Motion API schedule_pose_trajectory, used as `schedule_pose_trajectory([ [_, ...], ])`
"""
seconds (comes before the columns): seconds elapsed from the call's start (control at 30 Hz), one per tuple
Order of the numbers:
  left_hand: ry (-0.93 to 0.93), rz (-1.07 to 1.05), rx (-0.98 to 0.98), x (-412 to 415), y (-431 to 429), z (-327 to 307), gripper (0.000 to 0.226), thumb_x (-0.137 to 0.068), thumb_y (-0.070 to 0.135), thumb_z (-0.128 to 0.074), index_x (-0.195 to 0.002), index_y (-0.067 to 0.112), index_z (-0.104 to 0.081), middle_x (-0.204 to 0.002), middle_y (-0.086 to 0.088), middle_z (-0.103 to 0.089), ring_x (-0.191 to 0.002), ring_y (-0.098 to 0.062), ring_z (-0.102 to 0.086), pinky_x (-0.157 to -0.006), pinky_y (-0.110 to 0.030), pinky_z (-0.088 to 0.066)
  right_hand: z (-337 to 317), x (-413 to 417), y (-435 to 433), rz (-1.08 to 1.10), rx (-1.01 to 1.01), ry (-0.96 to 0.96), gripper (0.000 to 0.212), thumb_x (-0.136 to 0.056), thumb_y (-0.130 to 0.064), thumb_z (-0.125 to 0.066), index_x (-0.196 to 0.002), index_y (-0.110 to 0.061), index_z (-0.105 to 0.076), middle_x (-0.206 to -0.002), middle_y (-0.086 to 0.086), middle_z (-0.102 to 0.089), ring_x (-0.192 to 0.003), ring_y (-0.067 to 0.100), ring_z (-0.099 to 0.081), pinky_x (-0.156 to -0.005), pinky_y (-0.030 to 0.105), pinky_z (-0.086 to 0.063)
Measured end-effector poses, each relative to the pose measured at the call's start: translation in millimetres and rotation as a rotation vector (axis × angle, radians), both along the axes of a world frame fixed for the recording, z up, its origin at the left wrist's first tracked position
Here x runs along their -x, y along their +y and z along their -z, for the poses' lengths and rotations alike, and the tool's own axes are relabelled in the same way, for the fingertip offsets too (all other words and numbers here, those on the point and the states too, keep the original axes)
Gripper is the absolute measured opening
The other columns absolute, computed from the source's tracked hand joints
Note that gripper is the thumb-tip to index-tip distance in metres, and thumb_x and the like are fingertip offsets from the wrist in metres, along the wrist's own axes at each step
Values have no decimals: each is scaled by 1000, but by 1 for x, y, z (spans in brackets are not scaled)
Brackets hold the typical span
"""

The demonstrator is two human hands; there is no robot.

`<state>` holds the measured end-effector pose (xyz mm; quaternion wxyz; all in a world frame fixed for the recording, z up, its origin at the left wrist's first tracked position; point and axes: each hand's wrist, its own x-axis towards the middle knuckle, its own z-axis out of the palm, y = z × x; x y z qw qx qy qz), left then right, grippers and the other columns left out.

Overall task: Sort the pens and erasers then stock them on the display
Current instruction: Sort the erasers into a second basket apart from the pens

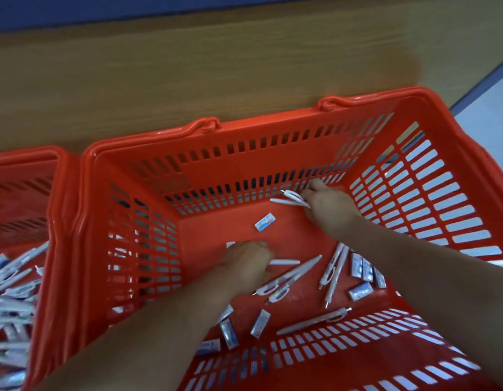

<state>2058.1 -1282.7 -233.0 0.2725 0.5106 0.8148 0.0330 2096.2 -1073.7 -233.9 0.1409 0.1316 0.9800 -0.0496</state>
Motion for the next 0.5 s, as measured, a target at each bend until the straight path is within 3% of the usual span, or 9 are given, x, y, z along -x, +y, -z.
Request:
schedule_pose_trajectory([
  [0.17, -52, -27, 13, -5, -5, -1, 35, -83, 53, -58, -91, 19, -59, -100, -2, -58, -95, -21, -57, -72, -29, -40, -2, 2, -1, 15, 7, -85, 31, -89, -14, -50, -120, -9, -52, -122, 14, -56, -109, 35, -58, -88, 40, -47],
  [0.3, -49, -55, 79, -15, -2, -4, 22, -79, 34, -65, -89, 15, -60, -103, -5, -60, -97, -26, -59, -74, -32, -44, -11, -1, 0, -25, 91, -186, 31, -87, -19, -57, -116, -7, -56, -121, 16, -60, -111, 32, -57, -87, 33, -43],
  [0.4, -32, -63, 173, -12, -2, -11, 25, -76, 30, -66, -94, 12, -61, -104, -9, -63, -97, -28, -61, -75, -32, -47, -24, 0, 4, -20, 180, -297, 23, -86, -27, -60, -96, -7, -62, -96, 15, -63, -92, 30, -59, -71, 30, -38],
  [0.5, -12, -48, 258, -6, -8, -26, 34, -76, 33, -68, -99, 10, -60, -107, -11, -64, -97, -28, -61, -73, -31, -47, -47, 1, 9, 124, 409, -289, 30, -91, -37, -58, -88, -8, -63, -75, 8, -58, -73, 24, -56, -66, 30, -40],
])
